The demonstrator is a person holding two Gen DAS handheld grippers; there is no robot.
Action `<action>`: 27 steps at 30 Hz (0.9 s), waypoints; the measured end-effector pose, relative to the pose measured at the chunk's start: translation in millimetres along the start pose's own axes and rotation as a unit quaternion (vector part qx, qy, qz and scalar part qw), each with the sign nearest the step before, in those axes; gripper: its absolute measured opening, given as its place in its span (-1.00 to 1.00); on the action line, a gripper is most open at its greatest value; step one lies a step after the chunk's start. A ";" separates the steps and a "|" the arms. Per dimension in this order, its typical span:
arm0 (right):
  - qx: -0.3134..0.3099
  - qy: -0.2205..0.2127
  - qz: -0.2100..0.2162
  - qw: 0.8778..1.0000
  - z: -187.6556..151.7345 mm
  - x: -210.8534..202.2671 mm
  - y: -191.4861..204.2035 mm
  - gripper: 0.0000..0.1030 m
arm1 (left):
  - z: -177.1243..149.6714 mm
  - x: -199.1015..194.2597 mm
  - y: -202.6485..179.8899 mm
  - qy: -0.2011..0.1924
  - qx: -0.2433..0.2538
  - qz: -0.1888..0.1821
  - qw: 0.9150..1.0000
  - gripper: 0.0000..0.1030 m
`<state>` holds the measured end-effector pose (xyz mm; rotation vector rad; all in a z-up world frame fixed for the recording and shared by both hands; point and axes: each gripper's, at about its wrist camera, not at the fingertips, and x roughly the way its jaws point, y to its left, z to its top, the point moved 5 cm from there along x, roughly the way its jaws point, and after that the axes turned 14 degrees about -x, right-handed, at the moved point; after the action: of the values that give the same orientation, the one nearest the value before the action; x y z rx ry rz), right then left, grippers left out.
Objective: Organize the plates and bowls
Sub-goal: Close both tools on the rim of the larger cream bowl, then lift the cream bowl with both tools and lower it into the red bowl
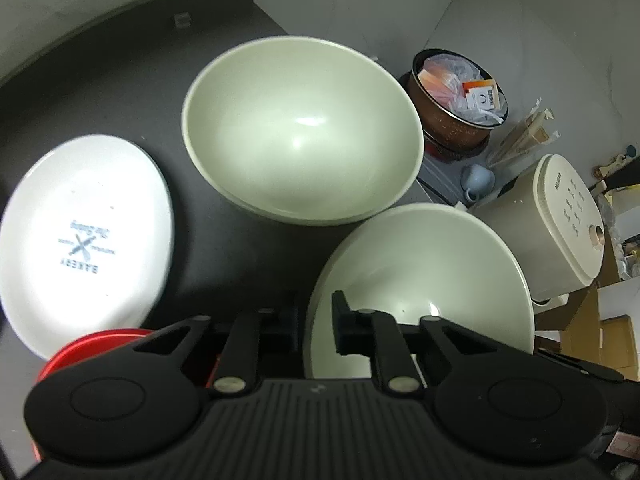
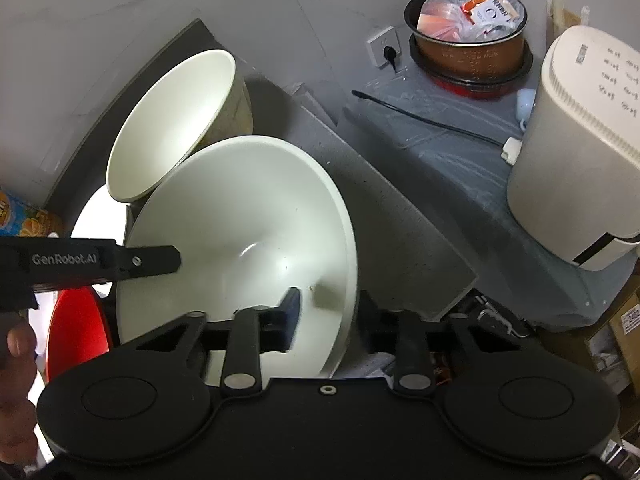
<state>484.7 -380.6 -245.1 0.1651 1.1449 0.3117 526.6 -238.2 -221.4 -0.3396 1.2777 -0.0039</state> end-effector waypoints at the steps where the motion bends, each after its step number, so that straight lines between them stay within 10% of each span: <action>1: -0.001 -0.002 -0.003 1.000 0.5 0.3 -0.1 -0.51 | 0.0 1.0 -0.3 0.001 0.000 0.002 1.000 -0.75; 27: -0.019 -0.099 -0.006 0.995 21.3 -60.8 41.0 -0.67 | 10.6 -85.6 29.6 -0.079 -0.027 -0.068 0.994 -0.91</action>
<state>474.8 -361.1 -171.9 0.1518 0.9426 0.3002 505.8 -191.2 -146.2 -0.4647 1.0983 -0.0584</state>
